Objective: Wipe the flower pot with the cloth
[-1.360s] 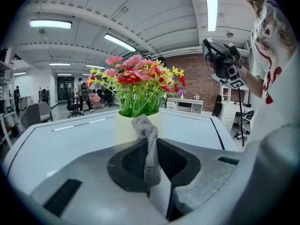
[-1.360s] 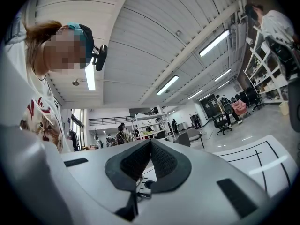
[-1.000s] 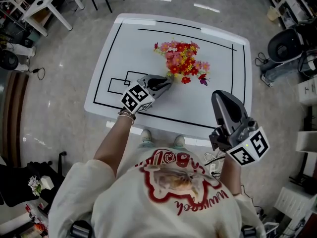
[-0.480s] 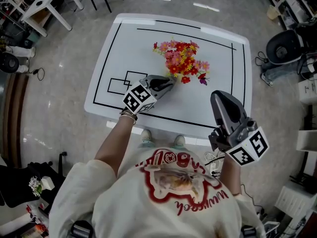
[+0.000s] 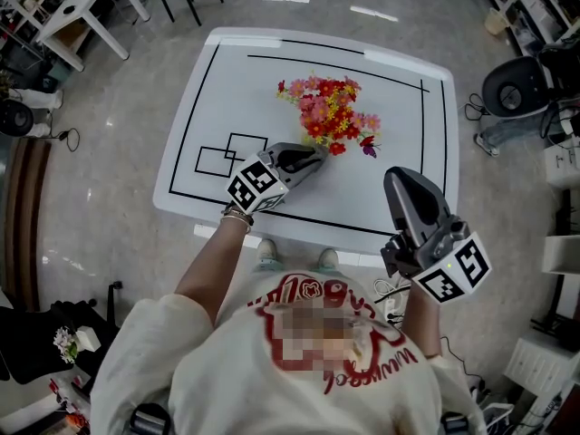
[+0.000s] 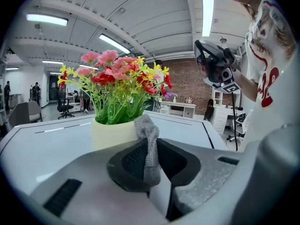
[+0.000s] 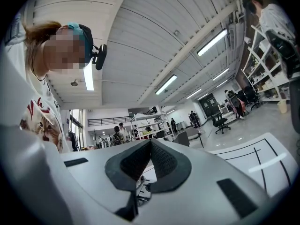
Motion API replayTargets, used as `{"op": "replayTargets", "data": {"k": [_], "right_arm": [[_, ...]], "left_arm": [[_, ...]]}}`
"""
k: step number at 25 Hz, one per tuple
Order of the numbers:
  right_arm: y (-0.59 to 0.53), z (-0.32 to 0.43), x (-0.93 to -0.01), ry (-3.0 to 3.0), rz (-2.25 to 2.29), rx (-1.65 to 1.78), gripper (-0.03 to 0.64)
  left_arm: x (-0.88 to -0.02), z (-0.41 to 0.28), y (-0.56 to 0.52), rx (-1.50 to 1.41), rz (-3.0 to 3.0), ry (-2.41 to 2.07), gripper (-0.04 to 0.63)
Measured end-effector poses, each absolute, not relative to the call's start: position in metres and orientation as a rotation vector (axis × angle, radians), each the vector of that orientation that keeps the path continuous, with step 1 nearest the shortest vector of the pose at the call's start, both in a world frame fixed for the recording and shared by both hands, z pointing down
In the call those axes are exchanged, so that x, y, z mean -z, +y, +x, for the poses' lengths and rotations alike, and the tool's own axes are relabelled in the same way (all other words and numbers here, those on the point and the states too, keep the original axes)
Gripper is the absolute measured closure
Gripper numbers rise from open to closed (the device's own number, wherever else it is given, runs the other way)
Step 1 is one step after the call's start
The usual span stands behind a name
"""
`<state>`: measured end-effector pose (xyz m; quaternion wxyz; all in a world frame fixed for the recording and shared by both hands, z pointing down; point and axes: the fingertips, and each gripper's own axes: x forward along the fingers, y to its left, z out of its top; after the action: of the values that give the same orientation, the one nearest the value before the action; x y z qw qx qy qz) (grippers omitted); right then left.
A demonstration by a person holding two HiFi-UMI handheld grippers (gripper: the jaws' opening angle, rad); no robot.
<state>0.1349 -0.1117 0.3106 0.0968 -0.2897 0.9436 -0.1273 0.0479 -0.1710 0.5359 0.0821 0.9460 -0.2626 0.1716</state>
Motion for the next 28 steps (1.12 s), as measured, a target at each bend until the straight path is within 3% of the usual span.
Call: {"op": "replayTargets", "data": {"k": [10, 28], "right_arm": [[-0.110, 0.127, -0.313, 2.804, -0.837, 0.380, 0.617], [-0.119, 0.111, -0.313, 2.813, -0.792, 0.358, 0.617]], "left_arm": [[-0.514, 0.056, -0.139, -0.345, 2.902, -0.765, 0.540], [-0.363, 0.052, -0.110, 0.203, 3.107, -0.890, 0.540]]}}
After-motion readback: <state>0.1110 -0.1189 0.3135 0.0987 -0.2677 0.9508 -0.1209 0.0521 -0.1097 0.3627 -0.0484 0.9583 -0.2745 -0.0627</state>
